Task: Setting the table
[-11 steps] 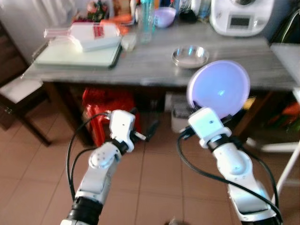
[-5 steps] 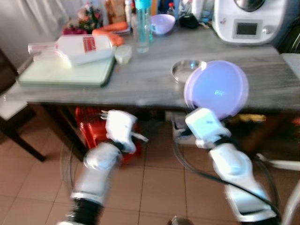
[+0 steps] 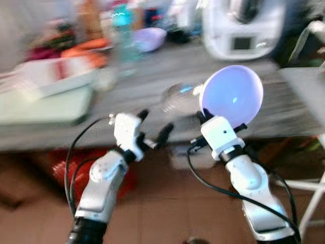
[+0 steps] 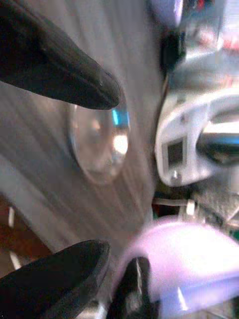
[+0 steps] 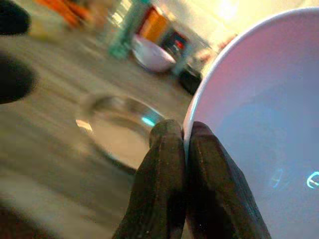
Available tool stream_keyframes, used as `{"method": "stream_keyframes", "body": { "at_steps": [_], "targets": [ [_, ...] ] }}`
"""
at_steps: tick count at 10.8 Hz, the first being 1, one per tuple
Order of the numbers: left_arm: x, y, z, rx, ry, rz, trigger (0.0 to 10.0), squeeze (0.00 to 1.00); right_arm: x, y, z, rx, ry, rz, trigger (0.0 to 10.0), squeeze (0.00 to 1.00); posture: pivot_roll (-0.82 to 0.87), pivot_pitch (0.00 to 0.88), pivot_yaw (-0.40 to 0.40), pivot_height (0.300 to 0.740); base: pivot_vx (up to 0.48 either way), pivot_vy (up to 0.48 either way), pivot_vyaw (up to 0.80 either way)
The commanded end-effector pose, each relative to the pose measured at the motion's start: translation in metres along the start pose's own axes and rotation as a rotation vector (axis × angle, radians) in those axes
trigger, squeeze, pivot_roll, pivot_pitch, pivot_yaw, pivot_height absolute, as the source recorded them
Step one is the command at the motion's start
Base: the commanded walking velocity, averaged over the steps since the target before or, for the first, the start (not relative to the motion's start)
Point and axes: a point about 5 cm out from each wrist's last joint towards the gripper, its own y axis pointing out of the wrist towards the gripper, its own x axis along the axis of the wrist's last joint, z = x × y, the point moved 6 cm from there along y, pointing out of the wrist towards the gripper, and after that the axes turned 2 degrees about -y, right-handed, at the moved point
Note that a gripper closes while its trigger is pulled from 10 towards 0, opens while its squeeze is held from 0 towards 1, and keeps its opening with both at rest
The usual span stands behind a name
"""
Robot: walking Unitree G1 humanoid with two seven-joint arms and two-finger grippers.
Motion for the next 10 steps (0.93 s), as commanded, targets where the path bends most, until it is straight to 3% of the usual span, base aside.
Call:
{"method": "stream_keyframes", "body": {
  "at_steps": [1, 4, 10],
  "targets": [
    [0.000, -0.005, 0.007, 0.012, 0.020, 0.014, 10.0, 0.00, 0.011, 0.001, -0.002, -0.017, 0.008, -0.038, 10.0, 0.00, -0.12, 0.113, 0.019, 0.740, 0.465, 0.000, 0.00],
    [-0.007, -0.014, 0.003, -0.018, 0.014, 0.054, 10.0, 0.00, 0.010, 0.001, -0.004, -0.010, 0.001, -0.036, 10.0, 0.00, -0.12, 0.112, 0.016, 0.740, 0.456, 0.000, 0.00],
    [-0.005, -0.032, 0.014, -0.051, 0.084, 0.088, 10.0, 0.00, 0.015, 0.005, -0.010, 0.019, -0.024, -0.073, 10.0, 0.00, -0.10, 0.105, 0.012, 0.740, 0.000, 0.000, 0.00]
  ]
}}
